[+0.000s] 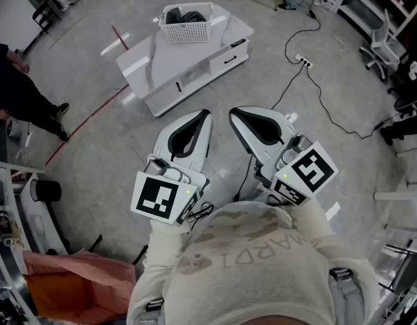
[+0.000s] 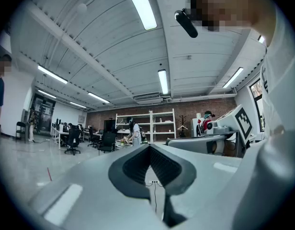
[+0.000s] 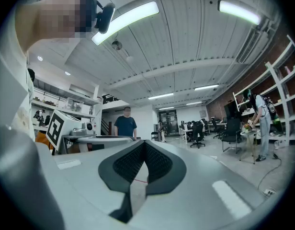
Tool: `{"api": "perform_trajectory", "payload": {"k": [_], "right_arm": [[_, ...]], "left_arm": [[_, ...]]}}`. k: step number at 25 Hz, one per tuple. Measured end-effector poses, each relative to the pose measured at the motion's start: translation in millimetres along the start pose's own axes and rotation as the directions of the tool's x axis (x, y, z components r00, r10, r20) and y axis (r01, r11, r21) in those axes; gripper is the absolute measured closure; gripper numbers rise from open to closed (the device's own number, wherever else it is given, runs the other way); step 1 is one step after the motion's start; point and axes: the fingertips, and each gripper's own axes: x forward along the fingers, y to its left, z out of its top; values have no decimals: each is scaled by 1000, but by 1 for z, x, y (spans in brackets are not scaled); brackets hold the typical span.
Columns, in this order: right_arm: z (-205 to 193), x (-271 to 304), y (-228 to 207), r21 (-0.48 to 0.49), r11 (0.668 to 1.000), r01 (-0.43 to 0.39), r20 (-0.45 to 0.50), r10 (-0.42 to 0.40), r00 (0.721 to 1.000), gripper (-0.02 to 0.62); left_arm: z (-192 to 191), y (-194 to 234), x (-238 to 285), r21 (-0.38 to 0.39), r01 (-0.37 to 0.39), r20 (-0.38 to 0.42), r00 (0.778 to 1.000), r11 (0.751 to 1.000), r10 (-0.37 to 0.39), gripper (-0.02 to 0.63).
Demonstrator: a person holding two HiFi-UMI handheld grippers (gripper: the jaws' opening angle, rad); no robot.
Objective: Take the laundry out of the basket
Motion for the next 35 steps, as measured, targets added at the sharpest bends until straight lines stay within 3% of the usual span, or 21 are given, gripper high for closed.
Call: {"api": "perform_trajectory", "payload": {"k": [16, 35], "right_arm": [[-2, -7, -28, 18, 1000, 5, 6, -5, 1000, 568], [6, -96, -160, 59, 994, -96, 10, 96, 995, 568]], "left_arm": [[-3, -3, 25, -6, -10, -4, 1000, 1000, 10, 606], [-3, -80, 152, -4, -90, -4, 996, 996, 90, 606]]}}
